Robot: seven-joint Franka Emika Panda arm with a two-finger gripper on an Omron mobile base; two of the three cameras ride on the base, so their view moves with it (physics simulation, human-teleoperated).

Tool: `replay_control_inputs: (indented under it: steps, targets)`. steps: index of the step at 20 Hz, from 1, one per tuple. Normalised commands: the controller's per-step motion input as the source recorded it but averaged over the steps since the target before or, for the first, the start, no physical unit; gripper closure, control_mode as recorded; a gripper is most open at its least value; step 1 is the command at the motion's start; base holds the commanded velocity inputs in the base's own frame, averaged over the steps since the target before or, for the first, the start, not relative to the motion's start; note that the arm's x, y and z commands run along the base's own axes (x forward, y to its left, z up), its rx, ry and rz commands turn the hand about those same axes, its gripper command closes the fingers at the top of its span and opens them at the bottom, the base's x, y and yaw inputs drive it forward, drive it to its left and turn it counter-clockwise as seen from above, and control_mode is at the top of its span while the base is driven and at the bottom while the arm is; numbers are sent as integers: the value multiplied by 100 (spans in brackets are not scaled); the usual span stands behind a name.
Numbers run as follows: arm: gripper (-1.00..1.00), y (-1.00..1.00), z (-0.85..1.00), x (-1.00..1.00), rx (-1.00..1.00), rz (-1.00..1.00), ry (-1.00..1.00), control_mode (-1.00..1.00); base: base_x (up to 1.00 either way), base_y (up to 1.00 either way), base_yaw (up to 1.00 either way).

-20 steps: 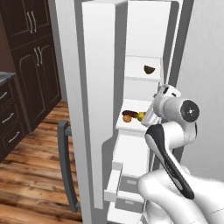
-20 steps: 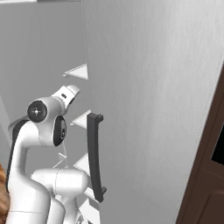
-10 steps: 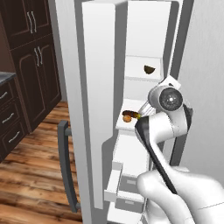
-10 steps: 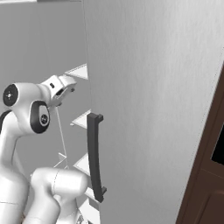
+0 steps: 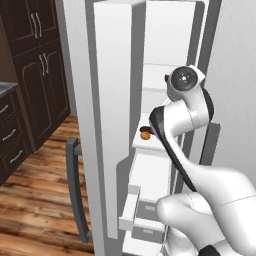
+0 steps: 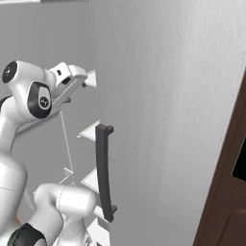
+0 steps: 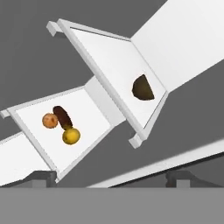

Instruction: Take the sweet potato and kiwi from the highest rack and move them to the second highest rack where the lemon and tangerine are located, to maximize freezer space. Close the freezer door after rearranging.

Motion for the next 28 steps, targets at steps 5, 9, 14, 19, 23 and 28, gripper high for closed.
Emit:
replay_control_inputs:
  steps: [5,9,14,19,23,28]
  targets:
    - [-100,-19,2,38,0,0,0,-100,0,0,0]
    - [-100,-14,0,48,0,0,0,-100,0,0,0]
    - [-100,-13,7,49,0,0,0,-100,0,0,0]
    - [-100,-11,4,55,0,0,0,-100,0,0,0]
    - [-100,-11,0,51,0,0,6,-100,0,0,0]
    - [-100,-11,0,48,0,0,12,-100,0,0,0]
